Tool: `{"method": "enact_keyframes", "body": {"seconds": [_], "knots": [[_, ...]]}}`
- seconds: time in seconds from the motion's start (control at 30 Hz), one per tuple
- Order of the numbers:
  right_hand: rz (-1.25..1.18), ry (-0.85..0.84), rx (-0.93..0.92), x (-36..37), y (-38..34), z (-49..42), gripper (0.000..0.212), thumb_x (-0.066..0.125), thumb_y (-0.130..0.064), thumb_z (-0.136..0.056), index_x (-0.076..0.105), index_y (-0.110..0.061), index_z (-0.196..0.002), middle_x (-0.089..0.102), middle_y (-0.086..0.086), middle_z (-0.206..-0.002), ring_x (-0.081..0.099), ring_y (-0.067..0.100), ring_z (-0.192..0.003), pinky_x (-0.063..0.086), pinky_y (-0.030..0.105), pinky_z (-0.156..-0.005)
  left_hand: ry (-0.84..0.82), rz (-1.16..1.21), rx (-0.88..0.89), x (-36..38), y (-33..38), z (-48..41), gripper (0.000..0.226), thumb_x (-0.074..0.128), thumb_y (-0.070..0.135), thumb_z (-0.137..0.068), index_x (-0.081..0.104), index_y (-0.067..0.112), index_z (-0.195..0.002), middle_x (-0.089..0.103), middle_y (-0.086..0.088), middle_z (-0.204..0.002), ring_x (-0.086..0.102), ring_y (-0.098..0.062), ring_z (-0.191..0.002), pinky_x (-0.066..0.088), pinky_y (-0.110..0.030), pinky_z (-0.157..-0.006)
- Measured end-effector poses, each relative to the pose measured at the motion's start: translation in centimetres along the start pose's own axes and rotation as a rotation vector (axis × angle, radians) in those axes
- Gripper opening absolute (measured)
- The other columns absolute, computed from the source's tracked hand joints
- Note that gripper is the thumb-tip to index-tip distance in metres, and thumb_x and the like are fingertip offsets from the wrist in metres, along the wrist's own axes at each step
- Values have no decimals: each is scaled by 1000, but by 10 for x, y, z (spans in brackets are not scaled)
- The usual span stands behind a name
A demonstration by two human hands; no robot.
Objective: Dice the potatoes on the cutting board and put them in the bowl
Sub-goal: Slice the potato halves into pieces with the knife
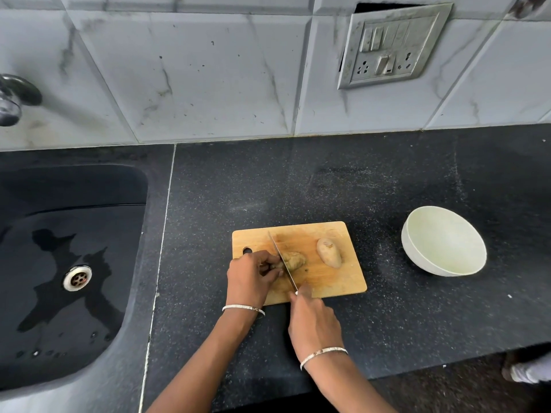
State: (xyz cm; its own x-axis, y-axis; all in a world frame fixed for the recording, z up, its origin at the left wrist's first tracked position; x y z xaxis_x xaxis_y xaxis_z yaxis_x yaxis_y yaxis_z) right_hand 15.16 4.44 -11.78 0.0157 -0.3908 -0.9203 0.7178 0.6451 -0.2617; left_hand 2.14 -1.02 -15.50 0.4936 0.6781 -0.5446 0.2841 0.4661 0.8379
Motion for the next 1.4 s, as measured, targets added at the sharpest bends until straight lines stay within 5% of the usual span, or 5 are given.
{"method": "enact_keyframes", "body": {"seconds": [0.63, 0.9, 1.03, 1.4], "knots": [[10, -43, 32, 8, 5, -1, 36, 22, -40, -105, 43, -16, -121, 66, 8, -112, 63, 31, -106, 47, 36, -72, 17, 34, -13, -1, 3, 4, 20, 84, 14, -70, 74, 23, -84, 72, 13, -83, 68, 1, -79, 58, -29, -79], [0, -44, 36, 6, 5, 1, 34, 22, -38, -105, 43, -15, -119, 67, 9, -111, 64, 32, -104, 49, 37, -72, -20, -24, 38, -5, 12, 2, 31, 82, 24, -72, 58, 31, -91, 67, 14, -85, 65, 1, -80, 58, -28, -77], [-7, -49, 50, 7, 5, 1, 35, 22, -39, -105, 43, -15, -118, 66, 9, -112, 63, 34, -107, 49, 39, -75, -45, -266, 56, -5, 29, 0, 47, 77, 48, -70, 54, 36, -109, 59, 12, -98, 59, -10, -89, 46, -24, -72], [-7, -48, 46, 8, 6, 2, 38, 21, -42, -105, 42, -15, -121, 66, 9, -114, 62, 34, -108, 48, 38, -74, -4, -333, -56, -4, 39, -2, 37, 75, 45, -75, 68, 34, -110, 62, 9, -101, 58, -11, -93, 35, -20, -69]]}}
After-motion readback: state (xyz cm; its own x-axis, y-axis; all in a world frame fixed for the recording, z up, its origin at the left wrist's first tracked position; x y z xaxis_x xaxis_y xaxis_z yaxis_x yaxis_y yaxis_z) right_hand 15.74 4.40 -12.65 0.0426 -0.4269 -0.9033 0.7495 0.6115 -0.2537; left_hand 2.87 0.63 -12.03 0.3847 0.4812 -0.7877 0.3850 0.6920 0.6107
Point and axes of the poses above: each hand's wrist, its own z-axis away from the middle knuckle, its own x-axis out of the palm, y = z × x, the point moved 2 cm from there along -z, towards the middle knuckle
